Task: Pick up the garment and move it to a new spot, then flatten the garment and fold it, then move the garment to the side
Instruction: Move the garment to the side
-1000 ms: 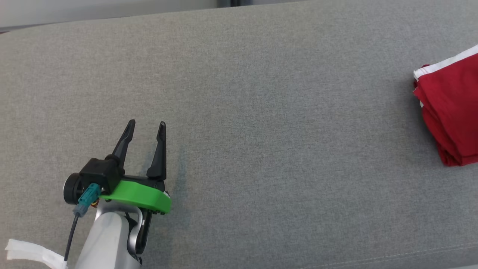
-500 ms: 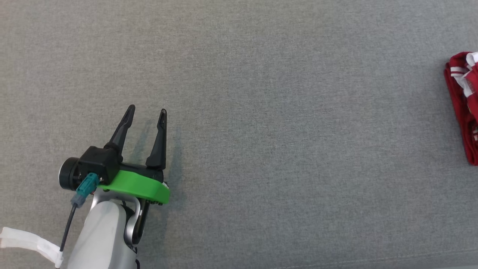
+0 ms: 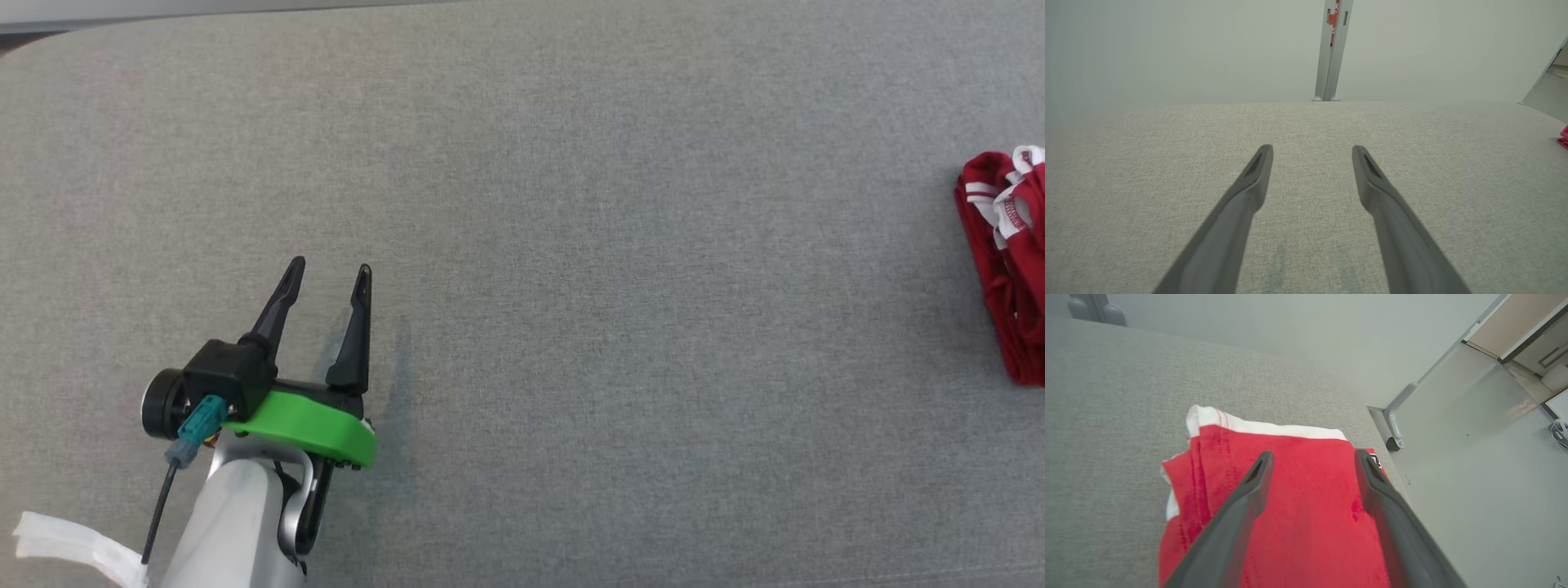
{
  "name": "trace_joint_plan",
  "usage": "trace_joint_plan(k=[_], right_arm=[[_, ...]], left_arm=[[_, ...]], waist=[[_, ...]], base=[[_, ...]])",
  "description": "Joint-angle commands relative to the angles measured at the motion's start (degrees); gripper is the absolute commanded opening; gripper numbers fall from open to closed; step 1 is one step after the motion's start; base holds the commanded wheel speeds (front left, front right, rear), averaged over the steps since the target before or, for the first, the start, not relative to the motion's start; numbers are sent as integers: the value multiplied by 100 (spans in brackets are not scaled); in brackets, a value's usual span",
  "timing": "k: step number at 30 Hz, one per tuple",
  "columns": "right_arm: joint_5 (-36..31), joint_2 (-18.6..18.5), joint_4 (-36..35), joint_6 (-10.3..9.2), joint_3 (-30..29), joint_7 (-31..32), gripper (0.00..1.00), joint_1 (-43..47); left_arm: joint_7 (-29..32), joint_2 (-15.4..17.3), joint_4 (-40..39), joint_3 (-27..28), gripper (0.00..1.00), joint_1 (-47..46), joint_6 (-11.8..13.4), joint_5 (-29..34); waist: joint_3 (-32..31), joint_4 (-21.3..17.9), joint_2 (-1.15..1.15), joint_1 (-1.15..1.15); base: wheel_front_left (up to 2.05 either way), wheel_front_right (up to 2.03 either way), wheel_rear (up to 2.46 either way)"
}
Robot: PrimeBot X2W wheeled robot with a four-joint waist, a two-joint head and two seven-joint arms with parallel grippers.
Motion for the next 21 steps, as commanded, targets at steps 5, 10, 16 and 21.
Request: trace_joint_plan(k=[5,10,16,21], right_arm=[[230,691,-888,-12,243,-597,100,631],[367,1281,-1800,-12,290,-854,100,1418],[491,1777,-2295,-12,687,-820,100,2136],[574,2078,-2377,-12,861,-830,100,2433]], left_arm=[[2,-86,71,173,100,302,17,-52],[2,-159,105,356,100,567,61,-86],[2,-218,151,596,100,848,179,-44],[2,-243,219,788,100,1045,201,-69]], waist=[[-726,165,0,0],[-1193,295,0,0],[-1611,360,0,0],[-1812,371,0,0]], base=[[0,0,0],[0,0,0],[0,0,0],[0,0,0]])
